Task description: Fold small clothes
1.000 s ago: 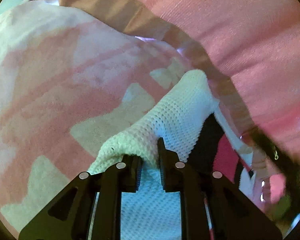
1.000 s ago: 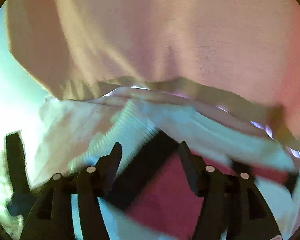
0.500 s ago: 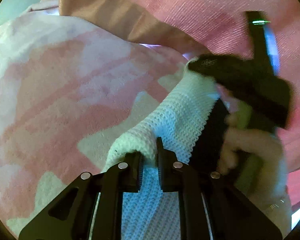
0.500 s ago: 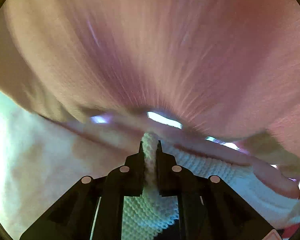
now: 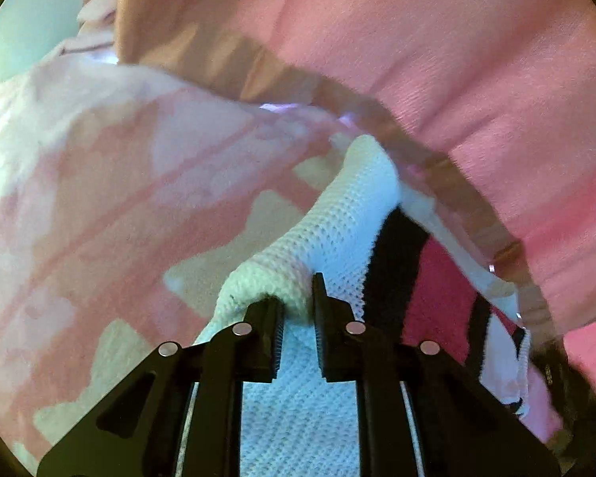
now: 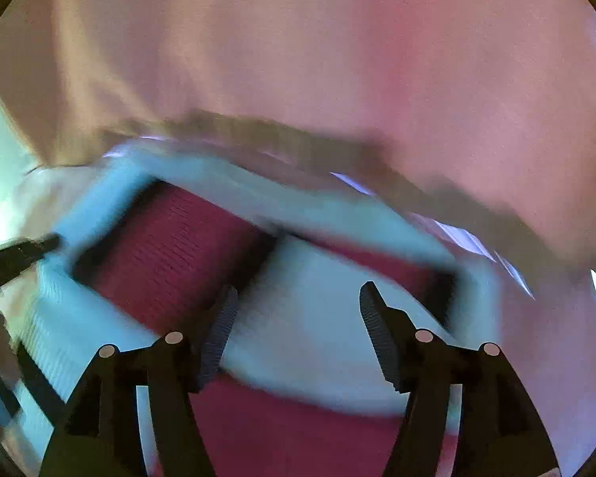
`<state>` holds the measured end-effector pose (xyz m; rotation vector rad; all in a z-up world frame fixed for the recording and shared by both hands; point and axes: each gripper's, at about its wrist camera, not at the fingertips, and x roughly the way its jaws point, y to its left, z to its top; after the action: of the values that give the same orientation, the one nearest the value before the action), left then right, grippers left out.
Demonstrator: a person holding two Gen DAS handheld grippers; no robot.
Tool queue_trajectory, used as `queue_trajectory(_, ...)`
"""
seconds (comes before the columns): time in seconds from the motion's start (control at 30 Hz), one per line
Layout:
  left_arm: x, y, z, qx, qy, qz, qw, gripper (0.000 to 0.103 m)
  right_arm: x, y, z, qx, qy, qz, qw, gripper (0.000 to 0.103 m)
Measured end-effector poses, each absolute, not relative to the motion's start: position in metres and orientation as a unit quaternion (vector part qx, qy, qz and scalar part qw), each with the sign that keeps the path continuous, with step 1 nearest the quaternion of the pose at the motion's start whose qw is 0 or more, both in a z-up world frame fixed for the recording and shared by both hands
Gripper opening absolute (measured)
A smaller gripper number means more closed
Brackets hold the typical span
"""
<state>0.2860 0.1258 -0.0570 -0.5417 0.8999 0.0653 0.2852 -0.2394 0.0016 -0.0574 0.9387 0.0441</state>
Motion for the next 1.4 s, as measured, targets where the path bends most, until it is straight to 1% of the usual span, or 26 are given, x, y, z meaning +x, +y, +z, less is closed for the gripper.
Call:
queue_trajectory(0.07, 0.294, 0.130, -0.066, -0.265, 0.437, 0.039, 0.858, 0.014, 0.261, -0.304, -0.016, 0.069, 0.470, -0.025, 0.880, 0.065)
queue_trajectory(0.13, 0.295, 0.132, -0.071, -0.273, 0.441, 0.045, 0.854, 0.013, 0.262, -0.335, -0.031, 0.124, 0.494, -0.020, 0.860, 0.065)
queue_trajectory(0.23, 0.295, 0.132, -0.075, -0.274, 0.440, 0.054, 0.854, 0.013, 0.267, -0.345, -0.039, 0.169, 0.481, 0.016, 0.860, 0.065)
queue_trajectory(0.3, 0.296, 0.130, -0.074, -0.267, 0.440, 0.058, 0.856, 0.013, 0.272, -0.339, -0.051, 0.183, 0.489, 0.035, 0.852, 0.064)
queue_trajectory(0.33, 0.296, 0.129, -0.074, -0.265, 0.439, 0.059, 0.856, 0.013, 0.276, -0.334, -0.056, 0.185, 0.497, 0.041, 0.847, 0.058)
queue_trajectory(0.37, 0.295, 0.129, -0.074, -0.265, 0.439, 0.058, 0.856, 0.012, 0.281, -0.325, -0.061, 0.184, 0.501, 0.044, 0.845, 0.024)
queue_trajectory(0.4, 0.294, 0.130, -0.074, -0.266, 0.440, 0.058, 0.856, 0.012, 0.283, -0.322, -0.065, 0.183, 0.504, 0.046, 0.843, 0.007)
queue_trajectory(0.47, 0.296, 0.131, -0.074, -0.262, 0.443, 0.059, 0.855, 0.011, 0.278, -0.312, -0.051, 0.183, 0.479, 0.037, 0.858, 0.007)
queue_trajectory(0.5, 0.297, 0.131, -0.075, -0.258, 0.444, 0.059, 0.856, 0.011, 0.279, -0.306, -0.035, 0.155, 0.458, 0.031, 0.875, 0.006)
queue_trajectory(0.57, 0.300, 0.126, -0.078, -0.244, 0.446, 0.062, 0.859, 0.012, 0.280, -0.314, -0.027, 0.126, 0.447, 0.019, 0.885, 0.006)
queue_trajectory(0.67, 0.300, 0.119, -0.078, -0.228, 0.447, 0.066, 0.863, 0.013, 0.284, -0.332, -0.069, 0.140, 0.504, 0.003, 0.852, 0.007)
queue_trajectory(0.7, 0.300, 0.118, -0.078, -0.225, 0.447, 0.068, 0.863, 0.013, 0.281, -0.332, -0.066, 0.140, 0.494, 0.003, 0.858, 0.010)
queue_trajectory(0.77, 0.299, 0.118, -0.078, -0.223, 0.446, 0.068, 0.864, 0.013, 0.281, -0.330, -0.041, 0.125, 0.489, -0.016, 0.863, 0.014)
queue_trajectory(0.8, 0.300, 0.118, -0.078, -0.222, 0.447, 0.067, 0.864, 0.013, 0.276, -0.328, -0.018, 0.118, 0.464, -0.049, 0.877, 0.022)
queue_trajectory(0.87, 0.301, 0.119, -0.078, -0.222, 0.448, 0.066, 0.864, 0.013, 0.267, -0.317, 0.013, 0.092, 0.437, -0.086, 0.891, 0.024)
queue_trajectory(0.9, 0.300, 0.118, -0.078, -0.220, 0.447, 0.068, 0.864, 0.013, 0.263, -0.303, 0.029, 0.079, 0.417, -0.065, 0.903, 0.024)
queue_trajectory(0.93, 0.300, 0.116, -0.078, -0.215, 0.446, 0.070, 0.866, 0.013, 0.262, -0.288, 0.035, 0.076, 0.410, -0.035, 0.908, 0.022)
queue_trajectory(0.97, 0.299, 0.115, -0.078, -0.211, 0.445, 0.074, 0.867, 0.013, 0.264, -0.270, 0.037, 0.077, 0.412, -0.003, 0.908, 0.019)
queue_trajectory(1.0, 0.299, 0.112, -0.077, -0.204, 0.443, 0.078, 0.869, 0.013, 0.274, -0.234, 0.032, 0.085, 0.428, 0.055, 0.898, 0.012)
queue_trajectory(1.07, 0.298, 0.110, -0.077, -0.201, 0.442, 0.081, 0.870, 0.013, 0.291, -0.179, 0.022, 0.079, 0.448, 0.115, 0.883, 0.004)
queue_trajectory(1.1, 0.298, 0.112, -0.077, -0.208, 0.443, 0.080, 0.869, 0.013, 0.305, -0.135, 0.014, 0.063, 0.454, 0.146, 0.877, 0.004)
queue_trajectory(1.23, 0.298, 0.118, -0.078, -0.222, 0.445, 0.073, 0.865, 0.013, 0.351, -0.035, -0.022, 0.046, 0.488, 0.188, 0.851, 0.004)
queue_trajectory(1.27, 0.298, 0.118, -0.078, -0.220, 0.445, 0.073, 0.865, 0.013, 0.360, -0.025, -0.033, 0.038, 0.495, 0.182, 0.849, 0.003)
queue_trajectory(1.3, 0.298, 0.117, -0.078, -0.214, 0.446, 0.074, 0.866, 0.013, 0.368, -0.026, -0.045, 0.035, 0.505, 0.168, 0.846, 0.000)
queue_trajectory(1.37, 0.299, 0.113, -0.078, -0.200, 0.443, 0.076, 0.871, 0.013, 0.369, -0.048, -0.056, 0.063, 0.509, 0.183, 0.839, 0.000)
queue_trajectory(1.4, 0.299, 0.114, -0.078, -0.201, 0.444, 0.076, 0.870, 0.013, 0.362, -0.078, -0.053, 0.060, 0.502, 0.176, 0.844, 0.000)
